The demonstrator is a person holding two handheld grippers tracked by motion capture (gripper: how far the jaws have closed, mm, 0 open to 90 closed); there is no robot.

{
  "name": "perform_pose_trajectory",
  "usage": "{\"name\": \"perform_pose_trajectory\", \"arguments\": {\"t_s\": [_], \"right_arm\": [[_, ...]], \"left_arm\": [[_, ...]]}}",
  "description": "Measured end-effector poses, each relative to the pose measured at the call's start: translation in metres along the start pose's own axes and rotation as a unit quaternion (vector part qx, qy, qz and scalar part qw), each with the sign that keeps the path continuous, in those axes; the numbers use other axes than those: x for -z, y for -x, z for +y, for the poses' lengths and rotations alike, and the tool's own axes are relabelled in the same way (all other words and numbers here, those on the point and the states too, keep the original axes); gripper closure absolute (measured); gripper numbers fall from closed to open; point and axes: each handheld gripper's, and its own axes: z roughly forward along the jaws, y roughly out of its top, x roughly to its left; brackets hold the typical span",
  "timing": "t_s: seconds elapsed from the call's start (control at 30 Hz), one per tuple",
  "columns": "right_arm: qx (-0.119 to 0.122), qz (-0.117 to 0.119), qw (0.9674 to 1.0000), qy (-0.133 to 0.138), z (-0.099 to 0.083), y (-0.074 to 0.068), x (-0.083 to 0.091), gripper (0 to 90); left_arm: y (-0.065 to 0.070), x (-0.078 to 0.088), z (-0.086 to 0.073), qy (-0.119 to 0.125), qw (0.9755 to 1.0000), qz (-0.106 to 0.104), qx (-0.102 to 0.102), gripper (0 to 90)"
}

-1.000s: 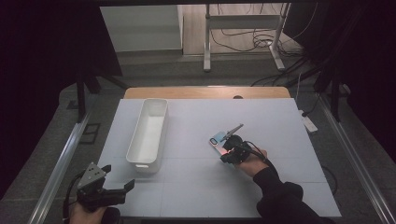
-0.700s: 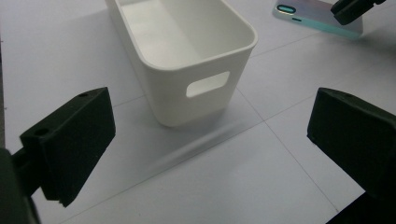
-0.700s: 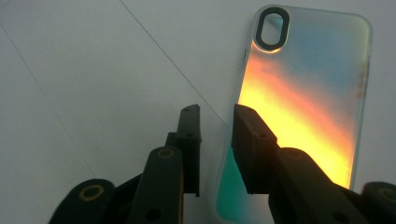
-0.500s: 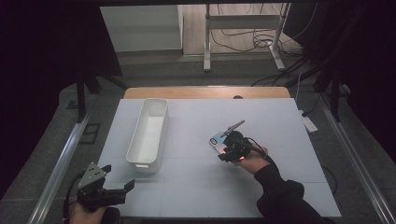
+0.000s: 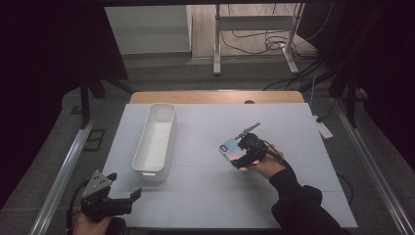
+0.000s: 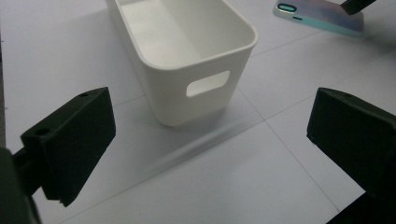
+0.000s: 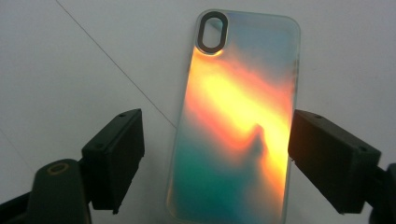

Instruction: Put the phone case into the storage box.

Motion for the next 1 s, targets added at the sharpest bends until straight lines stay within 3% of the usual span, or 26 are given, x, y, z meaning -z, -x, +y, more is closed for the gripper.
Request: {"name": "perform_pose_trajectory", "arguments": {"t_s": [0.27, 0.6, 1.0], "right_arm": [[-0.023, 0.001, 0.9997, -0.005, 0.000, 0.008, -0.002, 0.0], [-0.029, 0.001, 0.9994, -0.020, 0.001, 0.013, -0.004, 0.0], [-0.020, 0.005, 0.9992, -0.035, 0.000, 0.011, -0.014, 0.0]], "left_arm": [[0.000, 0.000, 0.000, 0.001, 1.0000, -0.001, 0.001, 1.9], [0.000, 0.000, 0.000, 0.001, 1.0000, -0.001, 0.001, 1.9], [0.000, 0.000, 0.000, 0.001, 1.0000, -0.001, 0.001, 1.9]]}}
